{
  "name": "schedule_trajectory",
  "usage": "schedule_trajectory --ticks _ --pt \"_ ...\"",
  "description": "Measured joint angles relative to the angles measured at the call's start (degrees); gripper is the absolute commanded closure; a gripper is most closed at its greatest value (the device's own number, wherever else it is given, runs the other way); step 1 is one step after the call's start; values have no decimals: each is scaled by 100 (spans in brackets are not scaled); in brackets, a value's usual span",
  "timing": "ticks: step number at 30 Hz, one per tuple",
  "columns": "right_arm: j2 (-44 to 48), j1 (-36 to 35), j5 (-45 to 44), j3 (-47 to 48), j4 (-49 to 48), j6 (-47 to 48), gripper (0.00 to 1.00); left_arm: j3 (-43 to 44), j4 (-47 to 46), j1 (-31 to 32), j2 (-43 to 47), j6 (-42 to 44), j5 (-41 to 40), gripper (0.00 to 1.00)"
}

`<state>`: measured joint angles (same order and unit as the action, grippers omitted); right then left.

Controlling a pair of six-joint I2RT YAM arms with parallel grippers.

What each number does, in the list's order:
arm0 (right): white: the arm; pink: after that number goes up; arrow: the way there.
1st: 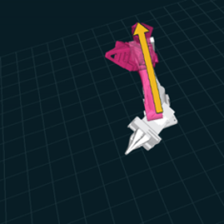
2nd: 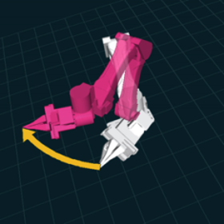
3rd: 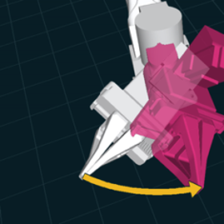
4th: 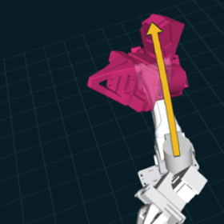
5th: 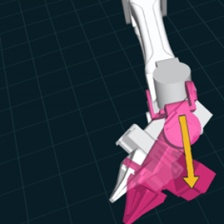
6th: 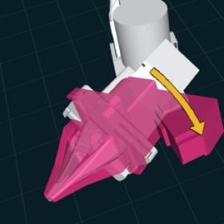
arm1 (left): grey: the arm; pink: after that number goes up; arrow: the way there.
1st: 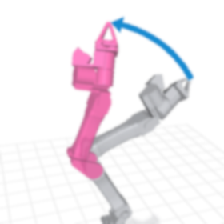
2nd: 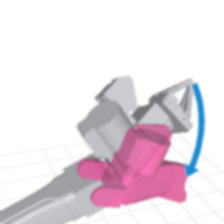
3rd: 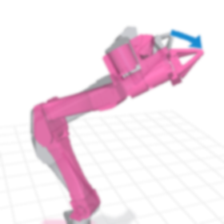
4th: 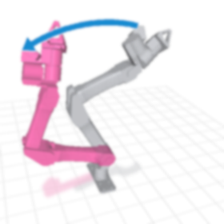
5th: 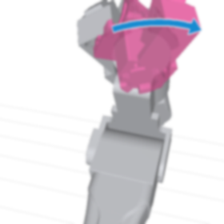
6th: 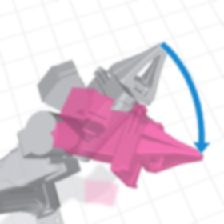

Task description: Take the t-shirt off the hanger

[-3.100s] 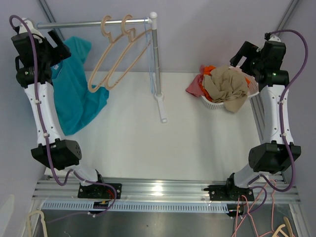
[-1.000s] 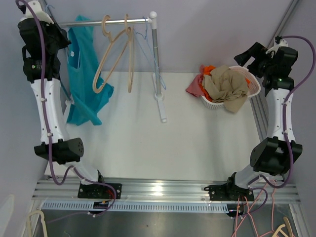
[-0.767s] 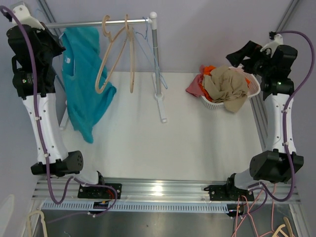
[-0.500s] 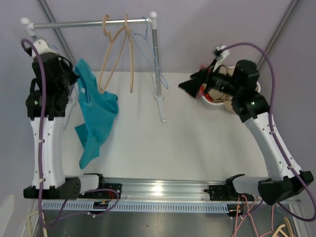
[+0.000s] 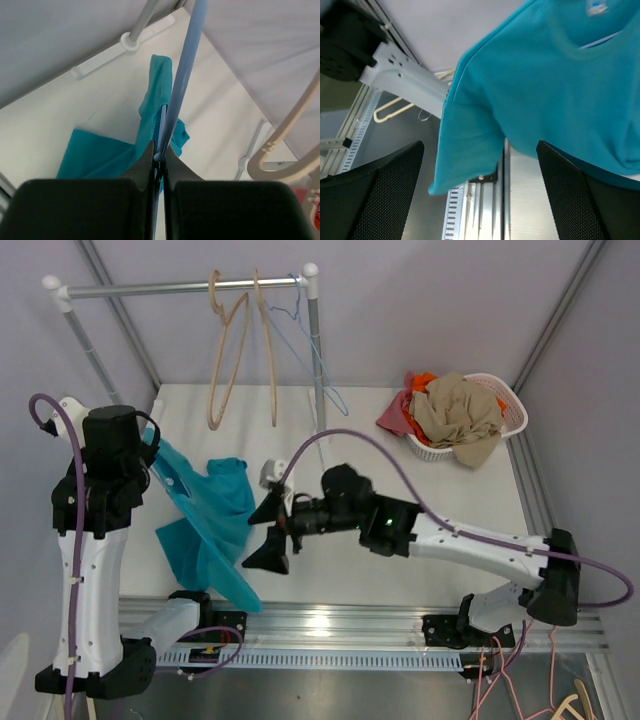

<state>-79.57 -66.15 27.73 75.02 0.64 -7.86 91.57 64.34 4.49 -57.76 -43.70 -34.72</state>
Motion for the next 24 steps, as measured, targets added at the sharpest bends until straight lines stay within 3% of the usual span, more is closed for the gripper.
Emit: schedule_trajectory --ticks 7,8,9,11,18,24 --pt "-1003 -850 -1104 -450 -706 -68 0 2 417 37 -175 -413 -125 99" --pt "-1078 -885 -1222 -448 -754 -72 6 7 450 50 -177 -433 -131 99" --pt "-1132 -914 -1322 -439 -791 -68 29 9 470 59 -177 -439 -142 99" --pt "-1226 -953 -1515 -361 -831 -57 100 11 498 70 -177 -442 -168 99" --pt "-1113 -1137 -2253 -326 -697 -160 100 205 498 81 -586 -330 -339 99" --pt "210 -2229 -3230 -1681 -599 -455 100 1276 734 81 -1976 -232 -507 99"
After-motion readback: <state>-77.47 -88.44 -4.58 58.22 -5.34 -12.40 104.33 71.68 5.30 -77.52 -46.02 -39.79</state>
